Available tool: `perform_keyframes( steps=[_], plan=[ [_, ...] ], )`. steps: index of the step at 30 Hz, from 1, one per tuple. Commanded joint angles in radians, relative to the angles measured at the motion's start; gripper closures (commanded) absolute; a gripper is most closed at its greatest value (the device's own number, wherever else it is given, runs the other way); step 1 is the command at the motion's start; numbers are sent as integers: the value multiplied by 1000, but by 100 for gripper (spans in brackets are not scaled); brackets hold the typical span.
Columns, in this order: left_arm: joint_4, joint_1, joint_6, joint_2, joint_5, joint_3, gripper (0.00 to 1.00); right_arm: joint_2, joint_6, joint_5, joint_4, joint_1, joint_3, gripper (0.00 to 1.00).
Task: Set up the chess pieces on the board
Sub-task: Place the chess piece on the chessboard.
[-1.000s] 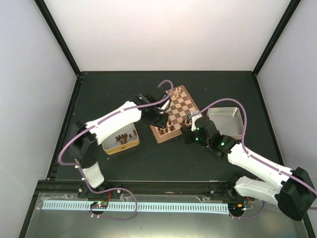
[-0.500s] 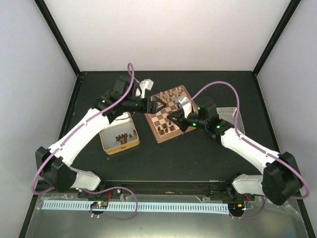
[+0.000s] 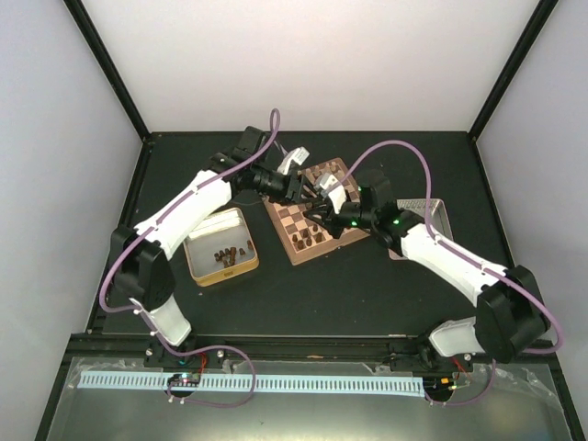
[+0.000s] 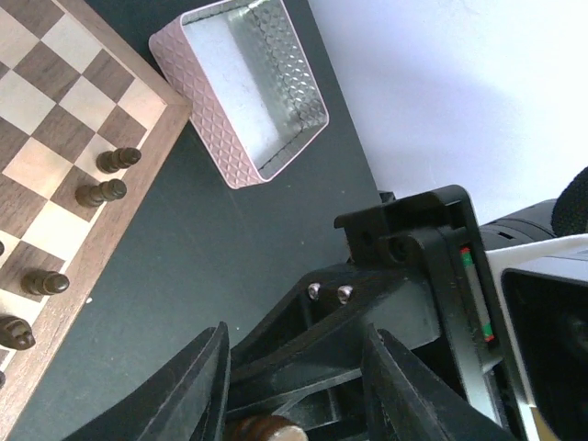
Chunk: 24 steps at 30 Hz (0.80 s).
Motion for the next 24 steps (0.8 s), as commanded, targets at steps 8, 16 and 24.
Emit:
perform_keyframes(
  steps=[8,16,24],
  plan=[
    [-225,65,126,82,165,125,52,91,22,142,-45,7,156,97],
    [-366,67,200,146,134,213,60,103,22,141,-58,6,188,97],
    [-422,67,239,174,96,215,63,103,18,136,-76,6,194,97]
  ],
)
